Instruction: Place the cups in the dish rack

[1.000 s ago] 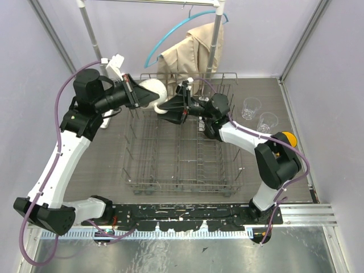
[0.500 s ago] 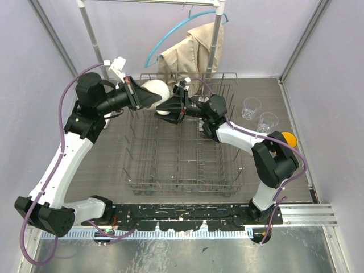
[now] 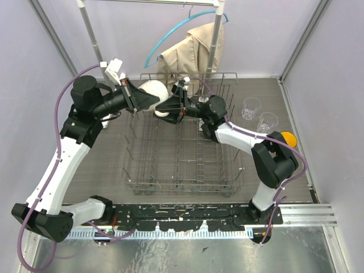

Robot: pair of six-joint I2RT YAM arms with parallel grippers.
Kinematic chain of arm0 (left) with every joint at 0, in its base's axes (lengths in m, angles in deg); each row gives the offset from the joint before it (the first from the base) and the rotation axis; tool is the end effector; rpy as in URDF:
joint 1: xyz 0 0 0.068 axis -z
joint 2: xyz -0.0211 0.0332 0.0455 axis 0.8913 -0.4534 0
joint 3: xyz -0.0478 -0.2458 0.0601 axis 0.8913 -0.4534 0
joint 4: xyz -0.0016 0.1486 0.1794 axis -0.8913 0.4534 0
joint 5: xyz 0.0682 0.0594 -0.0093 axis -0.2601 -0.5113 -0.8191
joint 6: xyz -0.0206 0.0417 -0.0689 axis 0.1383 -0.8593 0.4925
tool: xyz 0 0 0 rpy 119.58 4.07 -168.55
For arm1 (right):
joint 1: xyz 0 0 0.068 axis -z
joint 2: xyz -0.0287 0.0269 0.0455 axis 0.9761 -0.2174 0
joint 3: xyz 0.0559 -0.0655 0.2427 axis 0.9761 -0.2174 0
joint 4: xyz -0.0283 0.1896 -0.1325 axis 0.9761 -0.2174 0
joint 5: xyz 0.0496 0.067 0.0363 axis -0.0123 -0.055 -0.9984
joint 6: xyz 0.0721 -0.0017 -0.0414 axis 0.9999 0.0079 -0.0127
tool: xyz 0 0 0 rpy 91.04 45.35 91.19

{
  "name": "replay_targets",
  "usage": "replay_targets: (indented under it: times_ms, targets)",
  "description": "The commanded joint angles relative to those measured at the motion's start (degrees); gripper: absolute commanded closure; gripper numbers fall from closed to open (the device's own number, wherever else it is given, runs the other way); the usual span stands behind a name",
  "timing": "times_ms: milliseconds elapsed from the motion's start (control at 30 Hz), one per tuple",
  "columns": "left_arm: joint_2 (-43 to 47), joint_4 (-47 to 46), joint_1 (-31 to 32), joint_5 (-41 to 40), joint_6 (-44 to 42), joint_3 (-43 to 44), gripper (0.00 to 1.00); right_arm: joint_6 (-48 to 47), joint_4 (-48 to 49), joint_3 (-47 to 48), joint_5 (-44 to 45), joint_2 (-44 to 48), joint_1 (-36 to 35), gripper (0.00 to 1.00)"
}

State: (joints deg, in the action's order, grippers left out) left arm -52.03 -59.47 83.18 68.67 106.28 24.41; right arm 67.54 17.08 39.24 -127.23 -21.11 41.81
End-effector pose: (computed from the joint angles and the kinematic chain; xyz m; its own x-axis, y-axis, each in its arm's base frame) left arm 0.2197 -0.1280 0.4309 -0.5915 -0.3319 -0.7348 0.6081 0.4148 -0.6769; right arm 0.2703 0.2625 0.3521 -1.0000 -0.0059 -0.0051 -0.0028 -0.3386 0.9409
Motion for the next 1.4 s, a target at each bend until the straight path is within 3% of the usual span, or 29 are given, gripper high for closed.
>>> replay_targets:
  times_ms: [0,333,467,600,833,1067,1367]
  targets:
    - [3.0,-6.0,0.4,2.7,0.1,0.0,1.0,-0.7,0.2,2.1,2.2,0.5,0.3,0.6]
    - [2.7,-7.0,2.6,2.1,-0.3,-1.4,1.0,-4.2,-4.9,2.2,3.4,1.4,0.2,0.68]
    - [2.8,-7.3,2.9,2.0,-0.5,-1.9,1.0,-5.3,-5.6,1.7,5.2,2.0,0.2,0.76]
    - [2.8,-7.3,3.1,2.1,-0.8,-2.5,1.0,-5.8,-5.8,1.4,7.1,2.1,0.3,0.91]
    - [2.5,-7.3,3.2,2.1,-1.3,-3.4,1.0,-6.7,-7.9,2.6,6.6,1.9,0.0,0.99]
    - [2.0,-7.0,3.1,1.5,-1.6,-3.4,0.85,-9.6,-10.0,1.9,7.7,3.5,0.0,0.99]
    - [2.3,-3.8,3.2,-0.3,-3.7,-2.8,0.57,-11.5,-9.0,-0.7,11.1,5.1,0.5,0.99]
